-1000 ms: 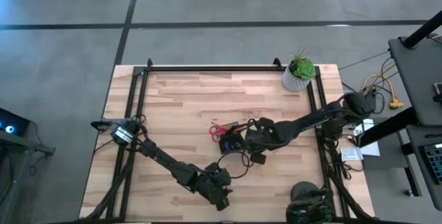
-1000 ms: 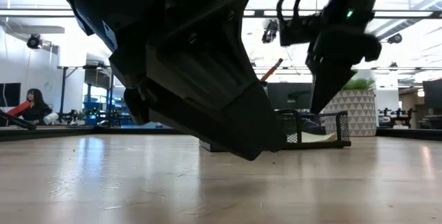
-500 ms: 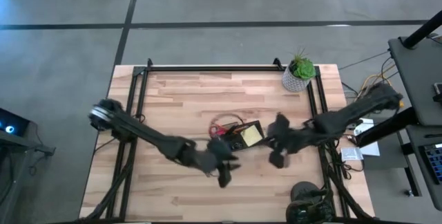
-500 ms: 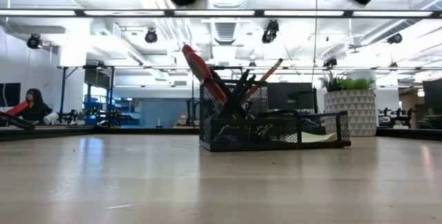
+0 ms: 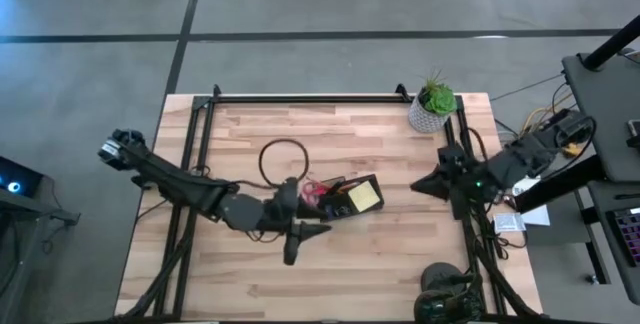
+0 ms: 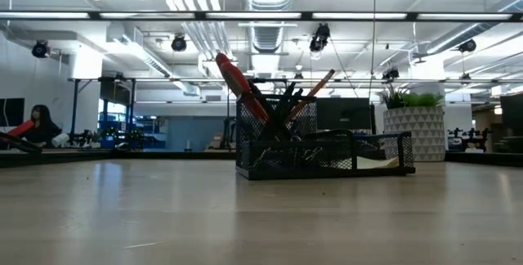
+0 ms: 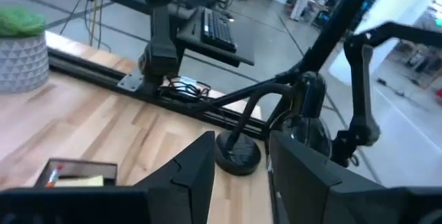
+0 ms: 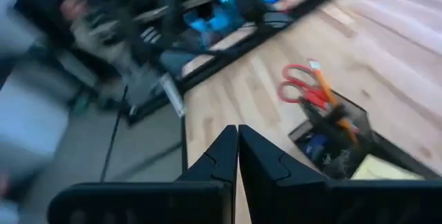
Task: Pick and place office supplies into organizer
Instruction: Return to Home Position
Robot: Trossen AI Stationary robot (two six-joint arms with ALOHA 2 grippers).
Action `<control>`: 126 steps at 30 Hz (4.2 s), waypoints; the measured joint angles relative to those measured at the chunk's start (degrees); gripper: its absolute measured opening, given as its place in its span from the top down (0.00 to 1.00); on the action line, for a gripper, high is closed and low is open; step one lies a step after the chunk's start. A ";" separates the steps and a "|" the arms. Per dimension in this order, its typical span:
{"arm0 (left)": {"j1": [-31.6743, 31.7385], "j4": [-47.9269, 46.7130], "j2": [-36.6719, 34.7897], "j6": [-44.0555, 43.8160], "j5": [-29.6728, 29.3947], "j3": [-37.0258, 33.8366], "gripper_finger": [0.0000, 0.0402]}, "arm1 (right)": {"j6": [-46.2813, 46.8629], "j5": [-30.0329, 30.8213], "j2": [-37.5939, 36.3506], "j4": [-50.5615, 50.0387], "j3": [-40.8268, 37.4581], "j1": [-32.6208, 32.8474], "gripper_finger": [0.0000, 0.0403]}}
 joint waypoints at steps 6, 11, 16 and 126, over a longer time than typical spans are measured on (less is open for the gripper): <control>0.25 8.28 1.15 5.74 10.84 -2.76 0.69 | -14.31 -11.08 -0.54 10.46 -5.09 4.70 0.98; 1.04 17.82 -3.78 7.79 11.00 -12.73 0.69 | -10.79 -11.31 -4.91 13.46 -14.23 4.97 0.98; 1.07 24.22 -13.64 9.16 11.43 -24.10 0.69 | -12.45 -9.46 -16.89 16.18 -21.23 5.14 0.98; 3.81 14.10 -72.40 2.28 4.53 -74.57 0.69 | -23.11 -60.08 -40.15 61.92 -59.73 -46.33 0.98</control>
